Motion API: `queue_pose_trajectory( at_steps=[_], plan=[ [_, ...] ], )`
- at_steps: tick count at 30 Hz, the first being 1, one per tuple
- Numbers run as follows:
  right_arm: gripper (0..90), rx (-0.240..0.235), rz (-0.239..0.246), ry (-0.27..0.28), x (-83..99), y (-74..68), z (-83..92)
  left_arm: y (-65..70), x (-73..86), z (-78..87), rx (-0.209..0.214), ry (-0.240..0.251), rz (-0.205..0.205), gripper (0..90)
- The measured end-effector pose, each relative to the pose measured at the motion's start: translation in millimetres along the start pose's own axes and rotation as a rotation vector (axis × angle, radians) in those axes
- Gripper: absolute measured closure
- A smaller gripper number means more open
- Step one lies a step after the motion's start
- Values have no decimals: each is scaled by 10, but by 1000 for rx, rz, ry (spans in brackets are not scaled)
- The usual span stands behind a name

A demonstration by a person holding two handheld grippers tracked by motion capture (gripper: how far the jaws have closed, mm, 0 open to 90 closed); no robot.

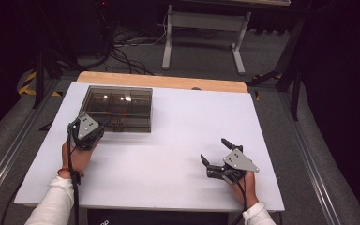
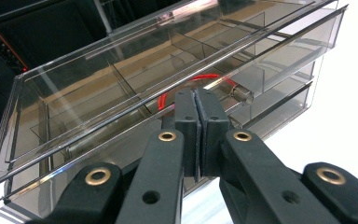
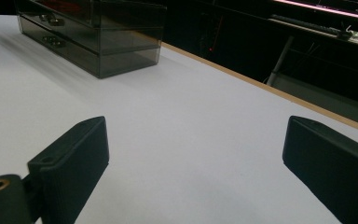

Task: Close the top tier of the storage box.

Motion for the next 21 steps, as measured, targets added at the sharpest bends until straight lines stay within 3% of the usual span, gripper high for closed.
queue_pose_trajectory(
  at_steps=[21],
  plan=[
    [78, -2, 2, -3, 9, -6, -9, -26, -4, -60, -6, 2, 16, 884]
  ],
)
Point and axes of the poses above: each handheld gripper's, and its own axes: z roughly backward along the jaws, x roughly out of its underside, y roughly to its right, the point moved 10 cm from there along -z, roughly forward along the jaws, and after that the axes turned 1 degree about y, right-handed, at the moved point
